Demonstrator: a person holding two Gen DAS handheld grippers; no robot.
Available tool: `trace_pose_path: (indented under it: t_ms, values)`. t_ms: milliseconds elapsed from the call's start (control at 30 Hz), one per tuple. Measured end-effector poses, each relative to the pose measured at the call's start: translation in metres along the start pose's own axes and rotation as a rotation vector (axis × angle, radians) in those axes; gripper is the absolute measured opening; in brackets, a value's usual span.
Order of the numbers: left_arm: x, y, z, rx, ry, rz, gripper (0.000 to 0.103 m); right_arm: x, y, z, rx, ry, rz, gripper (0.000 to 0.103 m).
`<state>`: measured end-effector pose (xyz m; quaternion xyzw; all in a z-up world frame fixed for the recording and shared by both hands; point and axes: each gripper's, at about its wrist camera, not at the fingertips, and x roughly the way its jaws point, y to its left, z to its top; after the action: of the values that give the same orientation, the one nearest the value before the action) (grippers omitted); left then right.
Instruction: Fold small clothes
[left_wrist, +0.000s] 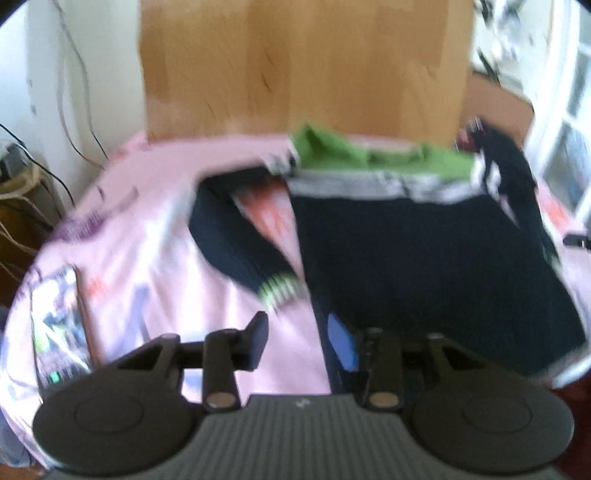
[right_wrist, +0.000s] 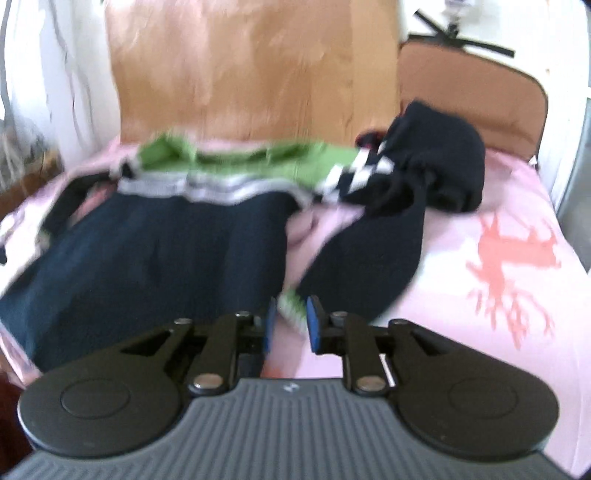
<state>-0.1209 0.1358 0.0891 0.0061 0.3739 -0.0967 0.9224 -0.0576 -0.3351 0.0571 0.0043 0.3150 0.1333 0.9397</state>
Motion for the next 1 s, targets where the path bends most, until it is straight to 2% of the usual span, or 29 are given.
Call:
trace_pose_path:
  t_ms: [100,267,367,467,533,633,700,767,833,867,933,1000]
  values:
    - [0.009,-0.002,0.018,-0.004,-0.061,-0.006,0.041,0.011,-0.005,0.023,0.034,-0.041,0.037,0.024]
    - [0.049,-0.018,0.044,0.034,-0.099,-0.032,0.042,0.047,0.017,0.058,0.053,-0.073,0.142,0.024]
    - [0.077,-0.028,0.051,0.019,-0.101,-0.021,0.043,0.093,0.038,0.091,0.035,-0.072,0.212,0.023]
    - [0.088,-0.026,0.046,0.0,-0.106,-0.035,0.043,0.164,0.062,0.123,0.035,0.005,0.259,0.023]
    - [0.085,-0.018,0.039,-0.009,-0.115,-0.033,0.049,0.211,0.079,0.136,0.022,0.077,0.251,0.023]
    - [0.078,0.008,0.026,-0.062,-0.106,0.007,0.051,0.285,0.099,0.157,0.012,0.196,0.234,0.022]
    - [0.075,0.025,0.02,-0.122,-0.089,0.031,0.052,0.318,0.107,0.179,-0.001,0.177,0.208,0.021]
    - [0.074,0.039,0.015,-0.181,-0.072,0.06,0.052,0.349,0.113,0.212,-0.014,0.124,0.111,0.021]
    - [0.072,0.046,0.011,-0.21,-0.077,0.075,0.052,0.363,0.111,0.241,0.04,0.039,-0.015,0.025]
    - [0.069,0.048,0.009,-0.216,-0.087,0.069,0.053,0.364,0.107,0.249,0.098,0.028,-0.021,0.025]
    - [0.065,0.052,0.008,-0.225,-0.118,0.05,0.057,0.357,0.101,0.255,0.211,0.036,0.048,0.025]
    - [0.062,0.057,0.007,-0.238,-0.143,0.038,0.058,0.342,0.11,0.245,0.187,0.048,0.098,0.025]
